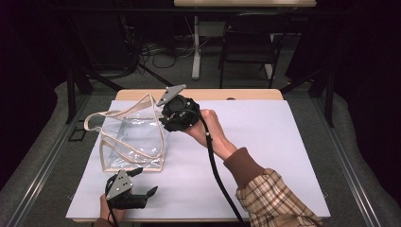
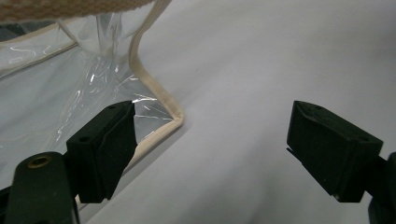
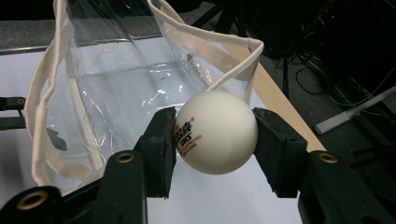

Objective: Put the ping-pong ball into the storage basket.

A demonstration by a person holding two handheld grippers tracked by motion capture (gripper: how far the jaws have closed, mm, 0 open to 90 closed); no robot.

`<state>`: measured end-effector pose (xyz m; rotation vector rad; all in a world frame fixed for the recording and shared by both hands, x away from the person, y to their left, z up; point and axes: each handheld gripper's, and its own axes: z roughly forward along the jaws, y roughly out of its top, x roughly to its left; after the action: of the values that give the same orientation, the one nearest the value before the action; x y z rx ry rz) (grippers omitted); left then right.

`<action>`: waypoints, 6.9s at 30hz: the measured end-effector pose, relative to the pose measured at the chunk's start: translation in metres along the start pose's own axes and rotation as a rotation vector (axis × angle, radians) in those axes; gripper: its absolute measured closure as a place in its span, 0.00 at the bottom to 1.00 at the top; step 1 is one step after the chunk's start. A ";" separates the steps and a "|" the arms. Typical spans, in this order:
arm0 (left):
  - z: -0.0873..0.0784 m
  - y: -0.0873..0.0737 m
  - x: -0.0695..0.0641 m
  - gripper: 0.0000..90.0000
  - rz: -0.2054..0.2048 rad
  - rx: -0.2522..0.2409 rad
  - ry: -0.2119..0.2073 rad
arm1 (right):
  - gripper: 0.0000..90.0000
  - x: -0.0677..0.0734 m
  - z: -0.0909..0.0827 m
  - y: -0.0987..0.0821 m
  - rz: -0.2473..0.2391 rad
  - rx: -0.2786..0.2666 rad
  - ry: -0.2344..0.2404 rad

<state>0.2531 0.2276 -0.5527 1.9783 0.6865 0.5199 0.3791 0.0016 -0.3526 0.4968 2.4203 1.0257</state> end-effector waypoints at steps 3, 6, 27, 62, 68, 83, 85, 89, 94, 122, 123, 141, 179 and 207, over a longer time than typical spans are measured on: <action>0.000 0.000 0.000 0.18 -0.002 0.001 0.001 | 0.57 0.002 0.001 0.001 -0.003 -0.001 0.003; 0.000 0.000 0.000 0.18 -0.002 0.000 0.001 | 0.57 0.002 0.003 0.001 -0.002 -0.003 0.006; 0.000 0.000 0.000 0.18 0.001 0.001 0.001 | 0.57 0.008 0.010 0.013 -0.012 -0.025 0.017; -0.001 0.000 0.000 0.18 -0.002 0.000 0.002 | 0.57 0.024 0.034 0.017 -0.018 -0.009 0.052; -0.001 0.000 0.000 0.18 0.001 0.002 0.003 | 0.57 0.027 0.038 0.017 -0.020 -0.001 0.062; -0.001 0.000 0.000 0.18 0.000 0.000 0.002 | 0.57 0.030 0.048 0.017 -0.021 0.035 0.081; -0.001 0.000 0.000 0.18 -0.002 -0.001 0.002 | 0.57 0.030 0.049 0.016 -0.019 0.040 0.087; -0.001 0.000 0.000 0.18 -0.002 -0.001 0.002 | 0.57 0.031 0.051 0.016 -0.019 0.050 0.096; -0.001 -0.001 0.000 0.18 -0.003 -0.002 0.002 | 0.57 0.032 0.055 0.015 -0.016 0.061 0.108; -0.001 -0.001 0.001 0.18 -0.006 -0.002 0.001 | 0.57 0.040 0.069 0.010 -0.036 0.121 0.139; -0.001 -0.001 0.001 0.18 -0.006 -0.001 0.002 | 0.57 0.040 0.070 0.010 -0.035 0.121 0.141; -0.002 -0.001 0.001 0.18 -0.004 0.000 0.002 | 0.27 0.039 0.060 0.006 0.036 0.090 0.149; 0.001 0.000 0.000 0.18 0.005 0.008 -0.002 | 0.01 -0.006 -0.011 -0.066 0.171 -0.032 0.137; 0.000 0.000 -0.001 0.18 0.003 0.009 0.002 | 0.00 -0.018 -0.044 -0.130 0.210 -0.022 0.054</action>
<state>0.2525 0.2276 -0.5527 1.9878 0.6888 0.5216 0.3509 -0.1178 -0.4166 0.7369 2.4404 1.1641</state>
